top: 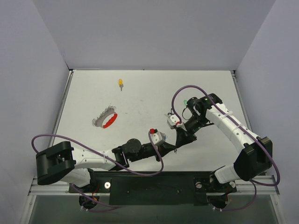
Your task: Put the keys on the keyring
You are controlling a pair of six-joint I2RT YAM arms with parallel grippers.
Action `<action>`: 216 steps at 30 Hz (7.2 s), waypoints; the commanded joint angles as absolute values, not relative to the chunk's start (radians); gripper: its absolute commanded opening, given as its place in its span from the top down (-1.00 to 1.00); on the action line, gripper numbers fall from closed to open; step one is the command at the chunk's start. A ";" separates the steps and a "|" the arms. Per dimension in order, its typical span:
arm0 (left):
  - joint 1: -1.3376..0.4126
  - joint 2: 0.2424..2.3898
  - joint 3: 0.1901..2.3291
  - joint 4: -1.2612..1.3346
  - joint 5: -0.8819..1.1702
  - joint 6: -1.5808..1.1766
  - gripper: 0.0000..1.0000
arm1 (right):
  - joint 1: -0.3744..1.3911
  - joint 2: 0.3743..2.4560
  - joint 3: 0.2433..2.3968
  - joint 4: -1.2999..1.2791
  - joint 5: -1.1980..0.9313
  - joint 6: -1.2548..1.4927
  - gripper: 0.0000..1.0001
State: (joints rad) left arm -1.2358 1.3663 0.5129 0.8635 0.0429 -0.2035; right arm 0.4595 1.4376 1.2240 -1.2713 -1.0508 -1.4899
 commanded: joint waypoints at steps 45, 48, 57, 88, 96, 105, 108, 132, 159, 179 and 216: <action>-1.238 1.304 0.301 1.250 0.093 -0.019 1.00 | 0.437 1.425 1.244 -1.420 -1.154 -1.572 0.36; -1.236 1.295 0.296 1.247 0.103 -0.006 1.00 | 0.455 1.424 1.239 -1.442 -1.160 -1.600 0.29; -1.236 1.304 0.302 1.265 0.109 -0.028 1.00 | 0.520 1.434 1.247 -1.456 -1.164 -1.632 0.30; -1.236 1.378 0.301 1.371 0.014 -0.115 1.00 | 0.563 1.462 1.255 -1.444 -1.189 -1.621 0.70; -1.238 1.376 0.304 1.374 0.008 -0.135 1.00 | 0.563 1.466 1.255 -1.373 -1.177 -1.523 0.74; -1.238 1.358 0.301 1.350 0.009 -0.182 1.00 | 0.549 1.460 1.249 -1.250 -1.146 -1.365 0.64; -1.238 1.347 0.301 1.338 -0.020 -0.193 1.00 | 0.546 1.459 1.244 -1.229 -1.141 -1.333 0.62; -1.236 1.336 0.308 1.307 -0.014 -0.259 0.92 | 0.538 1.465 1.264 -1.147 -1.105 -1.175 1.00; -1.023 1.258 0.422 0.955 0.254 -0.517 -0.36 | 0.568 1.493 1.302 -1.147 -0.887 -1.081 1.00; -1.023 1.413 0.482 1.074 0.330 -0.492 0.06 | 0.568 1.517 1.313 -1.187 -0.914 -1.111 1.00; -1.022 1.459 0.569 0.884 0.413 -0.437 0.56 | 0.569 1.520 1.318 -1.198 -0.917 -1.120 1.00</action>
State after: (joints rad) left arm -1.0195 1.4525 0.5236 0.9340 0.3828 -0.4652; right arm 0.5552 1.5166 1.2835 -1.1549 -0.8787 -1.1057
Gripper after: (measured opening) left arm 0.220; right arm 0.004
